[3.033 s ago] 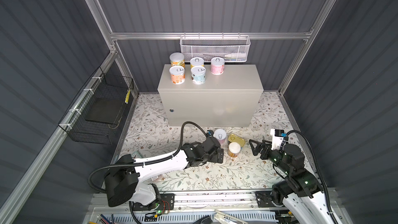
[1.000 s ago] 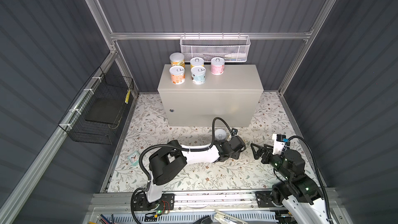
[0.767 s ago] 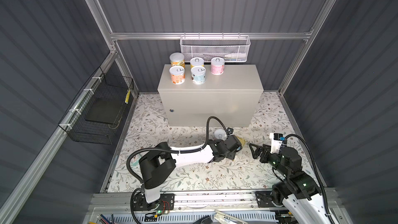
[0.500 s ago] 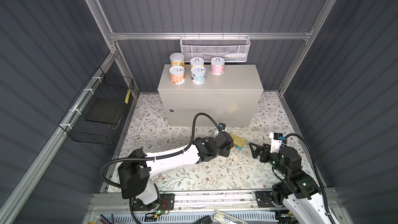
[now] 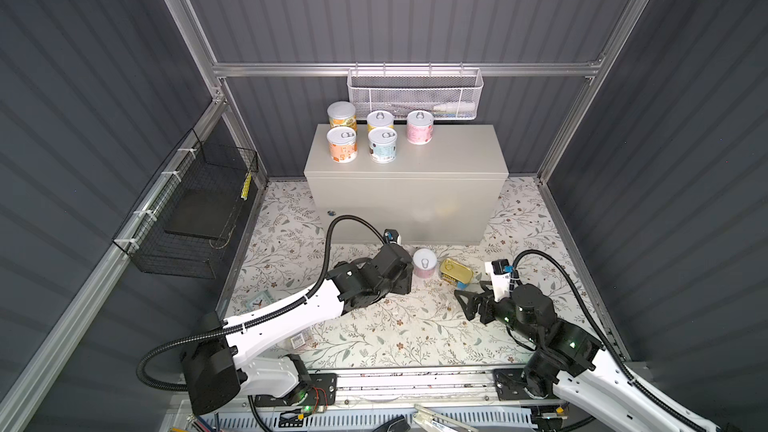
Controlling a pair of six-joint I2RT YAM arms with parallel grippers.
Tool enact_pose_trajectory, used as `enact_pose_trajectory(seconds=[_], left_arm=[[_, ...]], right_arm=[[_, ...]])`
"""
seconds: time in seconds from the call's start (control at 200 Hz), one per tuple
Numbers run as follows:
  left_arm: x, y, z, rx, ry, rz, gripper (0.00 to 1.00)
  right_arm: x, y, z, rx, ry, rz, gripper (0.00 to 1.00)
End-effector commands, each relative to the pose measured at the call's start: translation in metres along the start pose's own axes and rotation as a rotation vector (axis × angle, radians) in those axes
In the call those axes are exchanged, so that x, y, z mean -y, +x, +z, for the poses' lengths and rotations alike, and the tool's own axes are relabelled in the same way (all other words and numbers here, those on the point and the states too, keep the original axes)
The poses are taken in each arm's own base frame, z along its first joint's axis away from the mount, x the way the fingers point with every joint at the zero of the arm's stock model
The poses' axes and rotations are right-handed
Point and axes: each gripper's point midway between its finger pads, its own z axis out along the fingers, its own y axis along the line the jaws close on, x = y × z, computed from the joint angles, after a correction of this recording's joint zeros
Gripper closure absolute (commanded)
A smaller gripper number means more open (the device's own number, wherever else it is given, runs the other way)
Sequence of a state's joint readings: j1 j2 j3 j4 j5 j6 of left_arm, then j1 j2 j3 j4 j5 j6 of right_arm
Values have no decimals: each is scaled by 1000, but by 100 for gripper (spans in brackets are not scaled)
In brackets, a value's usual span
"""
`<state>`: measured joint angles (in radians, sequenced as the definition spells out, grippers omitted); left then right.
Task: Place and organize the canned foods onto the counter
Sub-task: 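Lift the orange-print can toward the right gripper while the right gripper approaches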
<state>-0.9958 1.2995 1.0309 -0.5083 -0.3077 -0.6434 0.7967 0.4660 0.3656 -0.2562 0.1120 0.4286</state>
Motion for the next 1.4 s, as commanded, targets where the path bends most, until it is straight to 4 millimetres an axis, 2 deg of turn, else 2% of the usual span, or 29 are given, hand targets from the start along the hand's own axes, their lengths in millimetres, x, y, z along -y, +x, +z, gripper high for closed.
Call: enact_pose_trajectory(seconds=[0.0, 0.39, 0.54, 0.695, 0.96, 1.186, 1.316, 1.396], left_arm=[[-1, -10, -9, 29, 33, -40, 52], [4, -11, -5, -42, 78, -14, 52], [0, -8, 9, -88, 102, -40, 52], [12, -9, 20, -122, 145, -45, 53], [37, -5, 36, -208, 238, -65, 54], [48, -6, 34, -229, 285, -68, 54], [48, -6, 28, -232, 291, -68, 54], [48, -7, 24, -227, 295, -67, 54]], right_arm=[[-15, -14, 1, 98, -36, -88, 1], [-50, -5, -3, 146, -32, -252, 1], [-58, -2, -1, 173, -31, -286, 1], [-64, 1, 4, 197, -63, -280, 1], [-61, 6, 10, 214, -44, -315, 1], [-71, 10, 12, 215, -100, -340, 1], [-73, 8, 13, 212, -110, -309, 9], [-79, 8, 13, 211, -134, -308, 10]])
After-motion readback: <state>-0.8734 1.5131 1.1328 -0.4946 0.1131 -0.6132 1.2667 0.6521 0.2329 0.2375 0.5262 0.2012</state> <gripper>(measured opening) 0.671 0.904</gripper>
